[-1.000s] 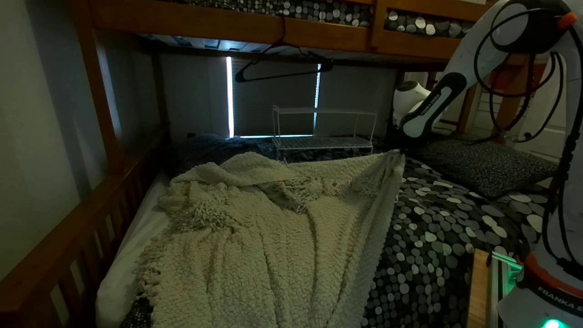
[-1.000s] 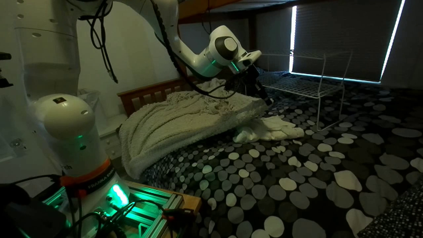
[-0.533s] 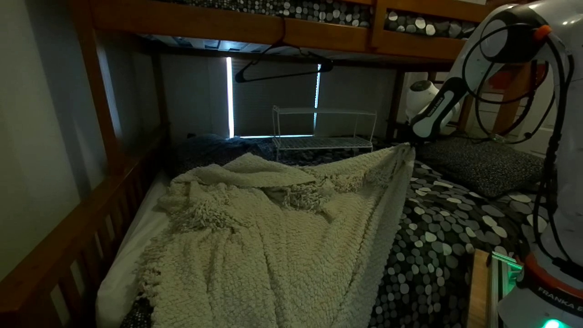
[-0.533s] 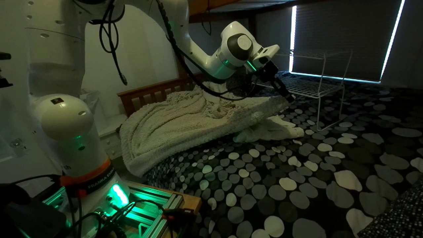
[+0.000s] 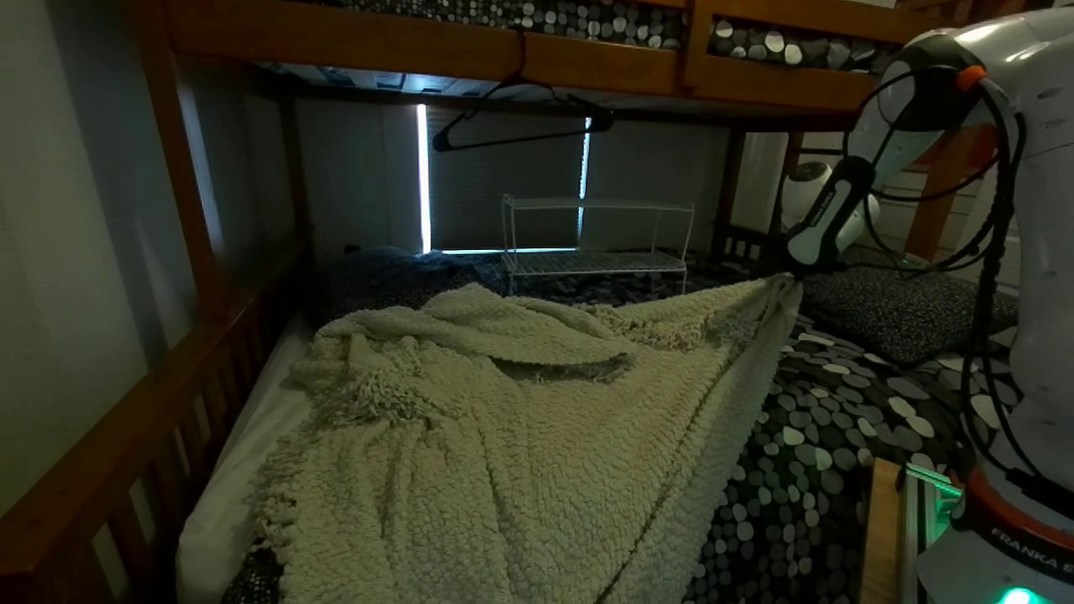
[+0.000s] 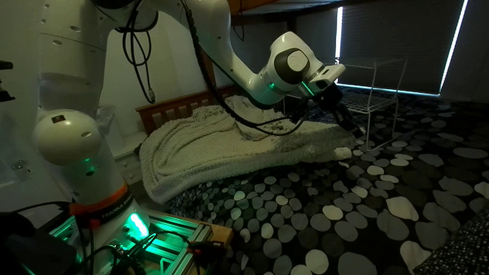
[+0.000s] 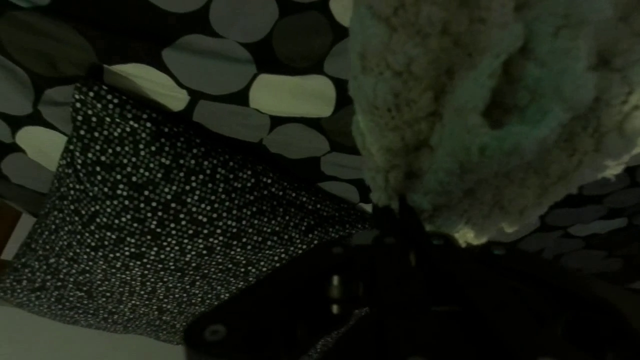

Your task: Spread the fleece out on the bed

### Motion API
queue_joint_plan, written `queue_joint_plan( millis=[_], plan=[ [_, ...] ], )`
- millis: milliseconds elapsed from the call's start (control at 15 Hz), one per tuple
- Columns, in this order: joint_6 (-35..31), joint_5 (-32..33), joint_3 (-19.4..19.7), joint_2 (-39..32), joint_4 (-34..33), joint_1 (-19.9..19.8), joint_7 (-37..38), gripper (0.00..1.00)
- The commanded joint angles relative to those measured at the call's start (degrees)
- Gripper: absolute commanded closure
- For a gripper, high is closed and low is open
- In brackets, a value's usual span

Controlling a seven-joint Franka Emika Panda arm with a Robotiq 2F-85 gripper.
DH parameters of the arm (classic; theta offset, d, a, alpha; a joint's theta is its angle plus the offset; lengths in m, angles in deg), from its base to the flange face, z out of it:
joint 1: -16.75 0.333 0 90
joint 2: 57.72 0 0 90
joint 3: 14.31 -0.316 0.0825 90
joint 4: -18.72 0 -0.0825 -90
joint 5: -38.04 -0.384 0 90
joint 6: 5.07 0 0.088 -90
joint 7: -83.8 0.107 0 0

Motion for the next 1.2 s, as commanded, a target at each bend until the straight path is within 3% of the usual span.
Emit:
queue_joint_plan(
  millis=[0, 67, 133, 467, 867, 1067, 1133],
  plan=[
    [-2.1, -0.9, 2.3, -2.4, -1.9, -2.8, 2.3, 0.99],
    [-2.1, -0.9, 3.0, -3.0, -2.1, -3.0, 3.7, 0.99],
    [-2.9, -5.4, 6.6, -4.5, -2.2, -0.2, 1.5, 0.99],
    [-2.5, -16.5, 12.7, -10.0, -3.3, 2.9, 2.0, 0.99],
    [2.3, -31.9, 12.9, -15.6, -2.5, 1.7, 2.7, 0.99],
    [4.9, -37.7, 10.3, -17.1, -2.2, -0.7, 1.5, 0.99],
    [5.3, -39.0, 9.7, -17.7, -2.7, -1.2, 1.0, 0.71]
  ],
)
